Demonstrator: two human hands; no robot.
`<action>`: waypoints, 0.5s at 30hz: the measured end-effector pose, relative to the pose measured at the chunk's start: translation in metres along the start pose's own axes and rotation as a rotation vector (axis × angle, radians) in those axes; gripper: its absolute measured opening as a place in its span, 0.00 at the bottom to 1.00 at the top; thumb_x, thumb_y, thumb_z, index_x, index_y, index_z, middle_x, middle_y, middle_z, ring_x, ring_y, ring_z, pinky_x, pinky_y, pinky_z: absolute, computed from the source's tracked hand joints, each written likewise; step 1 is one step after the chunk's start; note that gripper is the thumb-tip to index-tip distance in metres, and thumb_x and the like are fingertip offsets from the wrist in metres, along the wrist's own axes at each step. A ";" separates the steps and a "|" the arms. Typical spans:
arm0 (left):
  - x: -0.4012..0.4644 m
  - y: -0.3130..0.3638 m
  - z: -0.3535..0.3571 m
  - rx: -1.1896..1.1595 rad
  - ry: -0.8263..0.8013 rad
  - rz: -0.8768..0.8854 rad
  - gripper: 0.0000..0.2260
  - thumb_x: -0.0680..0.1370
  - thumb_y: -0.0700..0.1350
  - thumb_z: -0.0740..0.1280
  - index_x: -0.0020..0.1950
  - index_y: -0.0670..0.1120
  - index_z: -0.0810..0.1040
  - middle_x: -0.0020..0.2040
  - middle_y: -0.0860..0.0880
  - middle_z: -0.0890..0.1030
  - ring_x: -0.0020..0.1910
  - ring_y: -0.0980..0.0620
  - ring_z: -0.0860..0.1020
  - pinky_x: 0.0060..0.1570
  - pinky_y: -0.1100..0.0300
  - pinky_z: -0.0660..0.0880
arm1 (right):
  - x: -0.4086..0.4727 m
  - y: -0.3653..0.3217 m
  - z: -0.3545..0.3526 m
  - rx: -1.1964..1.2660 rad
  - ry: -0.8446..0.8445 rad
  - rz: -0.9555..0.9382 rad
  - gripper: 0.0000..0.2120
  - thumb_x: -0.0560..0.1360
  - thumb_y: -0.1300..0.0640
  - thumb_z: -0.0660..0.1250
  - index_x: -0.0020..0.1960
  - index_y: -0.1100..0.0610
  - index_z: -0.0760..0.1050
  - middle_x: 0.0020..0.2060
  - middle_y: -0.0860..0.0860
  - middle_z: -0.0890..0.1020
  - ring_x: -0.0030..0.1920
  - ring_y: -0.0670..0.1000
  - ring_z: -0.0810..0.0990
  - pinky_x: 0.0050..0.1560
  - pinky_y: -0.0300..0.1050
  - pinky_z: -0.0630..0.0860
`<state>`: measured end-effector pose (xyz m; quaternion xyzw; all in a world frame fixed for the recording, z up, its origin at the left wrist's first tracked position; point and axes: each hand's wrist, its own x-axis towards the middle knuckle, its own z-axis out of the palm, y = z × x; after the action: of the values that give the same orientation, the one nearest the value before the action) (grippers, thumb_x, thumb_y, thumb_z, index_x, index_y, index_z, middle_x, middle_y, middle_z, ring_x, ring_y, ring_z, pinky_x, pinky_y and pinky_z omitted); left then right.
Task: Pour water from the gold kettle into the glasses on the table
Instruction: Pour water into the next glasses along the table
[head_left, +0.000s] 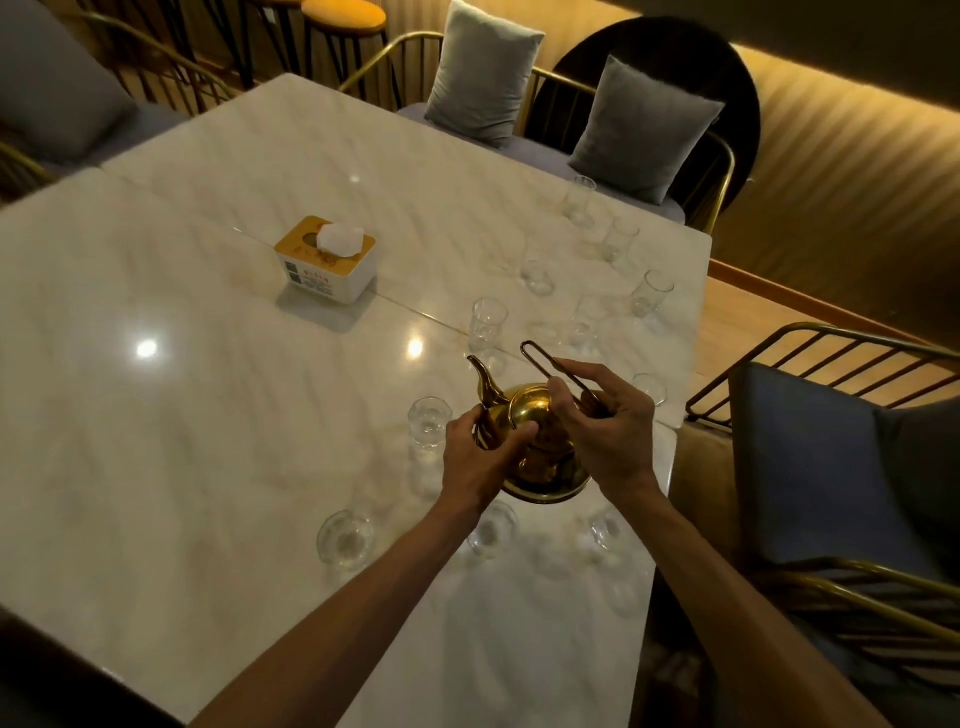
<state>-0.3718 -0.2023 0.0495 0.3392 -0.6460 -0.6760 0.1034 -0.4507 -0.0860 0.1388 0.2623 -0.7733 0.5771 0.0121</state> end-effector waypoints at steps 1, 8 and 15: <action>-0.004 0.003 0.005 -0.002 -0.001 0.010 0.40 0.64 0.65 0.76 0.72 0.50 0.70 0.64 0.53 0.68 0.64 0.51 0.71 0.64 0.49 0.77 | -0.001 -0.002 -0.007 0.009 0.011 0.002 0.13 0.76 0.54 0.73 0.61 0.53 0.81 0.53 0.48 0.86 0.47 0.45 0.86 0.46 0.42 0.84; -0.038 0.018 0.055 0.021 -0.016 0.065 0.35 0.66 0.63 0.75 0.69 0.53 0.71 0.61 0.54 0.66 0.63 0.51 0.71 0.63 0.50 0.77 | -0.017 -0.004 -0.071 0.054 0.055 -0.012 0.14 0.76 0.51 0.72 0.61 0.51 0.81 0.54 0.50 0.86 0.48 0.48 0.87 0.47 0.46 0.85; -0.084 0.015 0.133 0.053 0.054 0.052 0.42 0.66 0.65 0.77 0.74 0.49 0.69 0.64 0.55 0.67 0.67 0.49 0.71 0.65 0.48 0.76 | -0.033 0.015 -0.157 0.064 0.000 -0.076 0.15 0.76 0.54 0.73 0.62 0.54 0.81 0.57 0.47 0.84 0.52 0.45 0.86 0.47 0.47 0.85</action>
<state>-0.3921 -0.0489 0.0828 0.3430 -0.6691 -0.6465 0.1291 -0.4738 0.0712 0.1673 0.2918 -0.7440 0.6005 0.0254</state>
